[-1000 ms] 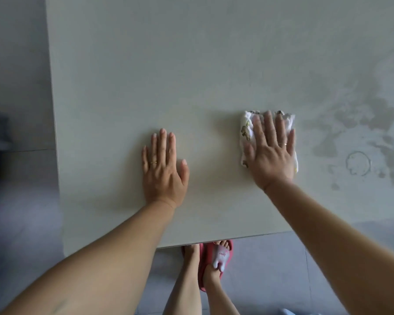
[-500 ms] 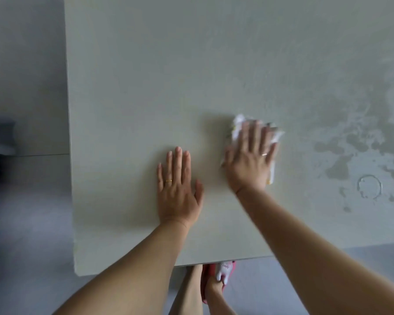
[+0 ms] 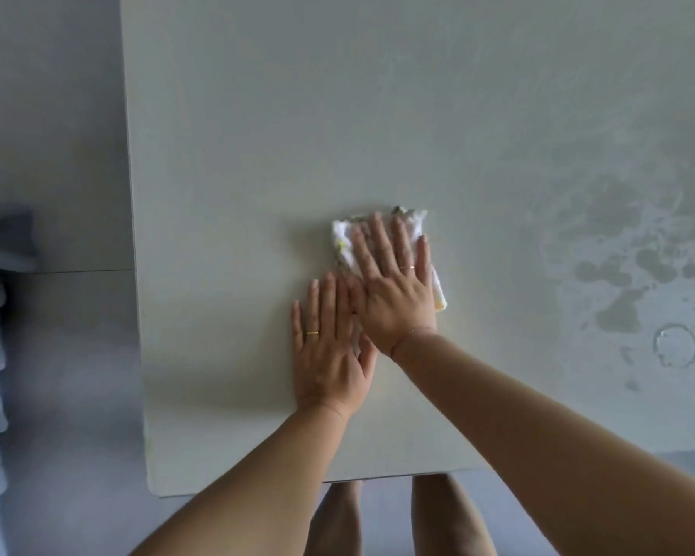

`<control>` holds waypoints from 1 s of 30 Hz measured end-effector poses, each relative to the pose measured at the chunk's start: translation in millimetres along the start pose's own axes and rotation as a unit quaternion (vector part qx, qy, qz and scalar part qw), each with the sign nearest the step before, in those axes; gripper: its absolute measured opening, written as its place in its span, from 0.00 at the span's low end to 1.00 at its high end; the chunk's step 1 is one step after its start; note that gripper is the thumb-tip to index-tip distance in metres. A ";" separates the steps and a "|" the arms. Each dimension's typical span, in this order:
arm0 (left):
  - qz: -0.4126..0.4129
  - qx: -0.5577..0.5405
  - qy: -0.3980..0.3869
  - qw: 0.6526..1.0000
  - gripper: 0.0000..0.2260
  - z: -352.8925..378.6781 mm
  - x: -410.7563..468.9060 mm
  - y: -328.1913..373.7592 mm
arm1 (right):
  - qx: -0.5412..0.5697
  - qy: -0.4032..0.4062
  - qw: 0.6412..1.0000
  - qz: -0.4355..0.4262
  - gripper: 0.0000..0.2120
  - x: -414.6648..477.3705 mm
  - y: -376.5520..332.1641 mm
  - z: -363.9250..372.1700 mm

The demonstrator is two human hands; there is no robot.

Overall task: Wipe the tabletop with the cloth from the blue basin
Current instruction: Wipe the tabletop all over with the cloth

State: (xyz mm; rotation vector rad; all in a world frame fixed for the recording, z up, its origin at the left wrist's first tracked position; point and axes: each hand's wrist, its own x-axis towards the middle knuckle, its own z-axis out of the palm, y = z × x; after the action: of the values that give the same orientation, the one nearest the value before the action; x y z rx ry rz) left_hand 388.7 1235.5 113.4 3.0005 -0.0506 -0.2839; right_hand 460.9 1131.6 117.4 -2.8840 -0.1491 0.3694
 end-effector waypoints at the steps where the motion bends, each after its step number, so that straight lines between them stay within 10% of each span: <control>1: 0.001 0.001 0.002 1.000 0.29 -0.2 -0.3 -0.3 | -0.030 -0.015 0.997 -0.076 0.27 -4.7 1.2 -0.6; 4: 0.001 -0.004 0.004 1.000 0.29 -1.4 0.0 -1.2 | -0.085 -0.011 0.983 -0.162 0.28 19.9 56.7 -21.2; 10: 0.031 -0.048 0.033 0.998 0.28 -16.3 22.4 -4.6 | 0.007 0.056 0.974 0.217 0.28 67.5 98.2 -40.2; 16: -0.028 -0.071 0.087 0.993 0.27 -38.5 130.0 10.6 | -0.118 -0.037 0.965 -0.230 0.28 77.7 83.5 -44.4; 23: -0.044 -0.035 0.057 0.997 0.29 -26.5 178.4 8.2 | -0.004 0.043 0.989 0.139 0.29 135.1 98.6 -53.9; 30: -0.051 -0.038 0.048 0.997 0.29 -32.5 177.6 10.8 | -0.103 -0.001 0.971 -0.216 0.27 147.5 91.5 -55.2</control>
State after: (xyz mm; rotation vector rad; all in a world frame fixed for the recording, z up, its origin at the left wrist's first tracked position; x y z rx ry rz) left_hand 569.0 1220.7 113.7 2.9407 0.1196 -0.1474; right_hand 623.8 1050.3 112.7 -2.9337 -0.8437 0.2852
